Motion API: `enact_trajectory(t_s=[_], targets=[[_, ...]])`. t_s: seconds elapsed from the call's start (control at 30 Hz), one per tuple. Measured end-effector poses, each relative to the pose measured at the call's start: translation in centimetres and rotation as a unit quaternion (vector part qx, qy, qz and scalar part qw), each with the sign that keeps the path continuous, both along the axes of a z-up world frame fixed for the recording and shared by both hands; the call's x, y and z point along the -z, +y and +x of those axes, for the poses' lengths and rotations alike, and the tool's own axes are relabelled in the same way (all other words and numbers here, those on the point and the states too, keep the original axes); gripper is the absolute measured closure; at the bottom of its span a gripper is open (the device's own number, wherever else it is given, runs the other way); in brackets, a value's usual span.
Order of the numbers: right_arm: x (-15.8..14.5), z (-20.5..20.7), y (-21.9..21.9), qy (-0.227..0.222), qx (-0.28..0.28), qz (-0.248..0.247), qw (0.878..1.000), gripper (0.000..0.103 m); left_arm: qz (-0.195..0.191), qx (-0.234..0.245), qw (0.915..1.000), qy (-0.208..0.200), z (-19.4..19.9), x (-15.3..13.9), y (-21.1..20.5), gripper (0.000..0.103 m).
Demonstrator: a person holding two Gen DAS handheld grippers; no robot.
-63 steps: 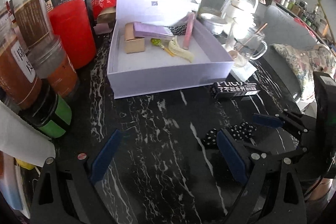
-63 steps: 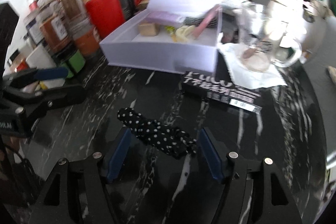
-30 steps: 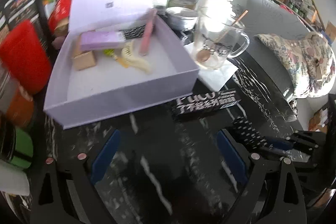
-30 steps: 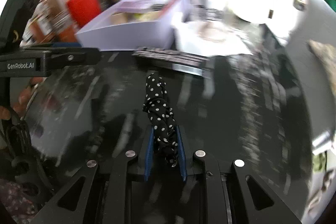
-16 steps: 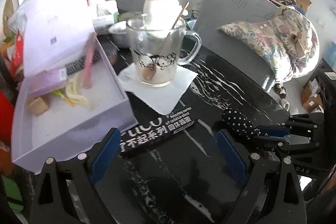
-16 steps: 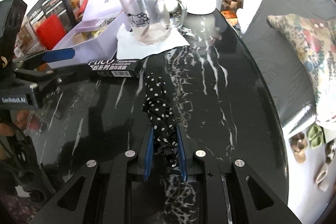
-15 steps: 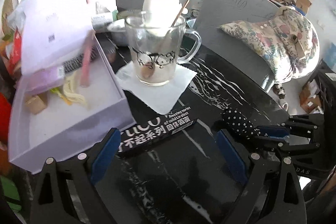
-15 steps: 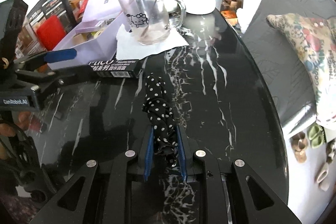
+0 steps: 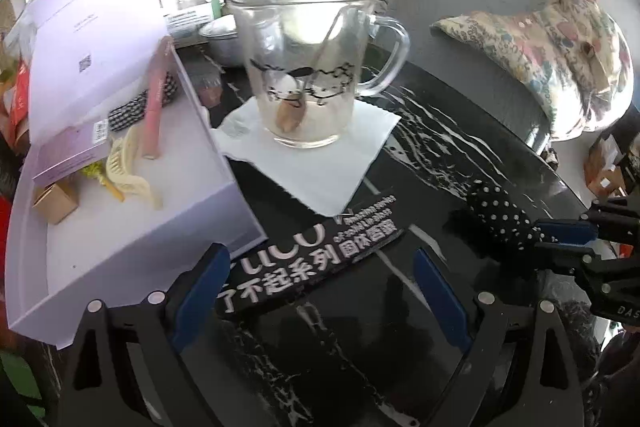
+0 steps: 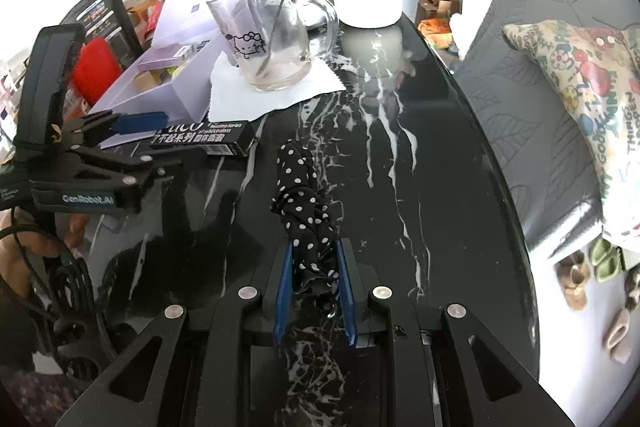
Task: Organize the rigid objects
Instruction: 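Grasp the black lip-gloss box with the left tool while the right tool holds the scrunchie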
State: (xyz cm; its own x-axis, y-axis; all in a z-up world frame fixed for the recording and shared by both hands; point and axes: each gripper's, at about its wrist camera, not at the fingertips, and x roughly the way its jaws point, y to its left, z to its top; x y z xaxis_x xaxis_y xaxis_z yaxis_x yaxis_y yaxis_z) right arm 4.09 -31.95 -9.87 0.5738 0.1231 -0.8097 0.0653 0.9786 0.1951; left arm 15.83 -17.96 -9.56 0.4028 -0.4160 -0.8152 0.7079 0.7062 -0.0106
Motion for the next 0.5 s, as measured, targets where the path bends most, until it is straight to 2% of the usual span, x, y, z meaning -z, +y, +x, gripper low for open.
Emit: enact_trajectory(t_s=[0.27, 0.4, 0.5], targets=[[0.1, 0.1, -0.5, -0.001, 0.003, 0.008, 1.000, 0.082, -0.005, 0.048, 0.9988, 0.009, -1.7, -0.2, -1.4, 0.009], [0.1, 0.1, -0.7, -0.001, 0.007, 0.010, 1.000, 0.082, -0.029, 0.039, 0.9983, 0.031, -0.7, -0.6, -1.5, 0.009], [0.1, 0.1, -0.8, -0.002, 0.006, 0.011, 1.000, 0.082, -0.030, 0.038, 0.9986, 0.024, -0.1, -0.9, -1.8, 0.009]])
